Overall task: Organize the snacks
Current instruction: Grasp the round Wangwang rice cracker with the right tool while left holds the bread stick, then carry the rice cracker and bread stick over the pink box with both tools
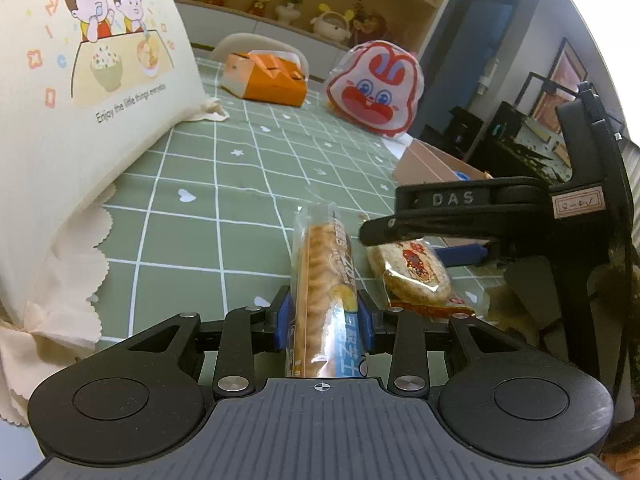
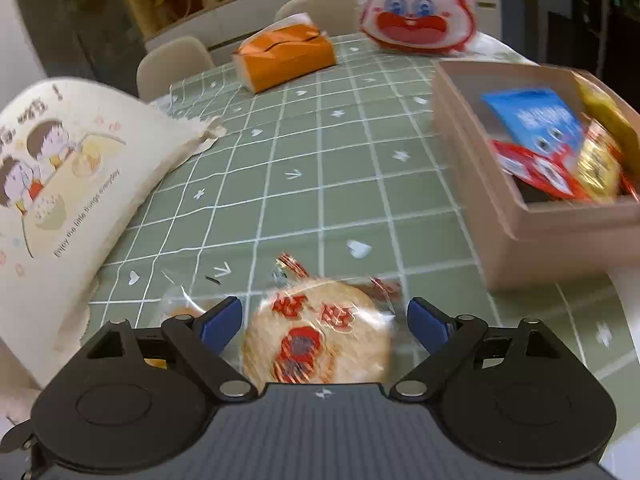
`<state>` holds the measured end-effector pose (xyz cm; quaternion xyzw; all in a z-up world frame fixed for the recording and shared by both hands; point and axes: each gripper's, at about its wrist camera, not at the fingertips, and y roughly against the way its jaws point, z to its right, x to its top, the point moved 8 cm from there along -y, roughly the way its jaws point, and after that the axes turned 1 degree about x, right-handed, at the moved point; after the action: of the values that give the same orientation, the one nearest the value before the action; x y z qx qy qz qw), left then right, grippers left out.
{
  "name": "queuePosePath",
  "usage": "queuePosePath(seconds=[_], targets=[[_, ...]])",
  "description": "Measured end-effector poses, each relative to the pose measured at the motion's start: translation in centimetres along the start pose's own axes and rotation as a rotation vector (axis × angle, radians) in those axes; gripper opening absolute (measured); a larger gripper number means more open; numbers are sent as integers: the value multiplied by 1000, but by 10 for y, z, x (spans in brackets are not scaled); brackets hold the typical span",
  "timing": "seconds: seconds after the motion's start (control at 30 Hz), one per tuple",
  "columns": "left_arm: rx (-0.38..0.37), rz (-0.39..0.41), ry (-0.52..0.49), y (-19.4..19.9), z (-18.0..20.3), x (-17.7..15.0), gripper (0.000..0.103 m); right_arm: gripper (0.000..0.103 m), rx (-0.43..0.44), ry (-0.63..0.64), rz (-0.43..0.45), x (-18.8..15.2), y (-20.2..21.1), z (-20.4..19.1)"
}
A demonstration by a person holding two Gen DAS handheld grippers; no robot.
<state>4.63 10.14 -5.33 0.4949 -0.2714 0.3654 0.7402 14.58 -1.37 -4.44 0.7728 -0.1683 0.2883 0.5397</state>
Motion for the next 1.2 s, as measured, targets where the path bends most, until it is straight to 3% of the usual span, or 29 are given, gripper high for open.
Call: queuePosePath(seconds=[0.2, 0.37, 0.57, 0.7, 0.83, 1.0, 1.2], targets=[[10, 1, -10, 1, 2, 0, 38, 82, 3, 149, 23, -23, 23, 10], [14, -11, -48, 1, 10, -3, 38, 81, -57, 248, 41, -48, 54, 42], [-31, -60, -82, -5, 25, -6, 38, 81, -49, 278, 23, -83, 93, 71], [-3, -93, -86, -8, 31, -5, 38, 84, -61, 320, 83, -93, 115, 77], [11, -148, -95, -11, 36, -3, 37, 87, -58, 333, 121, -94, 122, 79], [10, -180, -102, -11, 39, -6, 37, 87, -7, 271, 77, -93, 103, 86], [1, -217, -82, 1, 46, -16, 36, 80, 32, 221, 151, -98, 119, 99]])
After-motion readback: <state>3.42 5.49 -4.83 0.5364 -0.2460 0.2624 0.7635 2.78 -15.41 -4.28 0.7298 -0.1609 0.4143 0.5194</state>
